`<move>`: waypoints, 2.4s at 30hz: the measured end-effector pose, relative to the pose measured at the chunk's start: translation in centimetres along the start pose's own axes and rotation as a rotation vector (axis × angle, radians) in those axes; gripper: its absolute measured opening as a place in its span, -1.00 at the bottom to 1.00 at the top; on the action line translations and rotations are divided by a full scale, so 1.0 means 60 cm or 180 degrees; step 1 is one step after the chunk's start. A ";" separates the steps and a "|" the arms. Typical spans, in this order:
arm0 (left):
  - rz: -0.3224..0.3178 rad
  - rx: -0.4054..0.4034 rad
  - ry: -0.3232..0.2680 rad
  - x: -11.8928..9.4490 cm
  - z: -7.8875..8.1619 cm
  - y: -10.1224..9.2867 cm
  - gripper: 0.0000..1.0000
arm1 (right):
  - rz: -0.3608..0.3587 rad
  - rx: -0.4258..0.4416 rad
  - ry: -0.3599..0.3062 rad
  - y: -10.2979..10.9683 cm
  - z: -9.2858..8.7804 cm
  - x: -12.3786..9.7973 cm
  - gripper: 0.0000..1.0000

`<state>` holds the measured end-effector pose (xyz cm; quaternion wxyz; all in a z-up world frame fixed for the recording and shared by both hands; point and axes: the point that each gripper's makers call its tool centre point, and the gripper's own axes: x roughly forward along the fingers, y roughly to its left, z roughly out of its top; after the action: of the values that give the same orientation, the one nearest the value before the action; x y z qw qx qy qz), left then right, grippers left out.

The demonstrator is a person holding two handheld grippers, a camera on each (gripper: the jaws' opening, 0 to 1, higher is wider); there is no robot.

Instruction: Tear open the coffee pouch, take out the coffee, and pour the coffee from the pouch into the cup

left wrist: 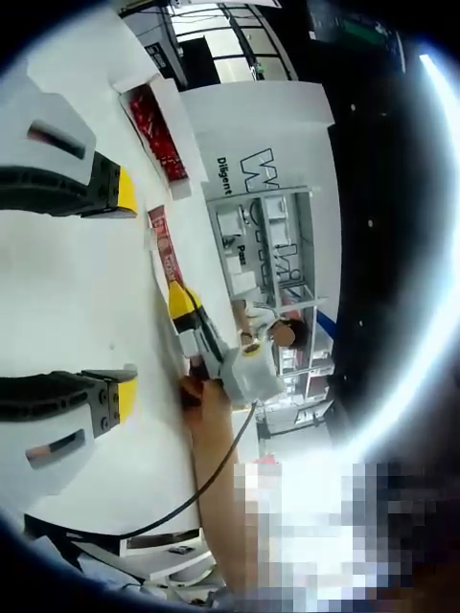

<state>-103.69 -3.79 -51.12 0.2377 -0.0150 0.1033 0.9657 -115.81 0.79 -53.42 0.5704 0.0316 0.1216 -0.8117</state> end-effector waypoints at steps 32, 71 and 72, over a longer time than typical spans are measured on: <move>-0.0058 0.0018 -0.0045 -0.001 0.003 -0.006 0.32 | -0.0016 -0.0009 0.0033 0.003 -0.007 -0.022 -0.86; -0.0107 0.0026 -0.0074 -0.002 0.006 -0.010 0.32 | -0.0053 -0.0018 0.0060 0.011 -0.014 -0.052 -0.86; -0.0109 0.0024 -0.0074 -0.002 0.006 -0.010 0.32 | -0.0050 -0.0016 0.0057 0.011 -0.013 -0.052 -0.86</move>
<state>-103.28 -3.24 -50.88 0.2554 -0.0046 0.1039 0.9612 -114.15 3.63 -53.71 0.5629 0.0365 0.1290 -0.8156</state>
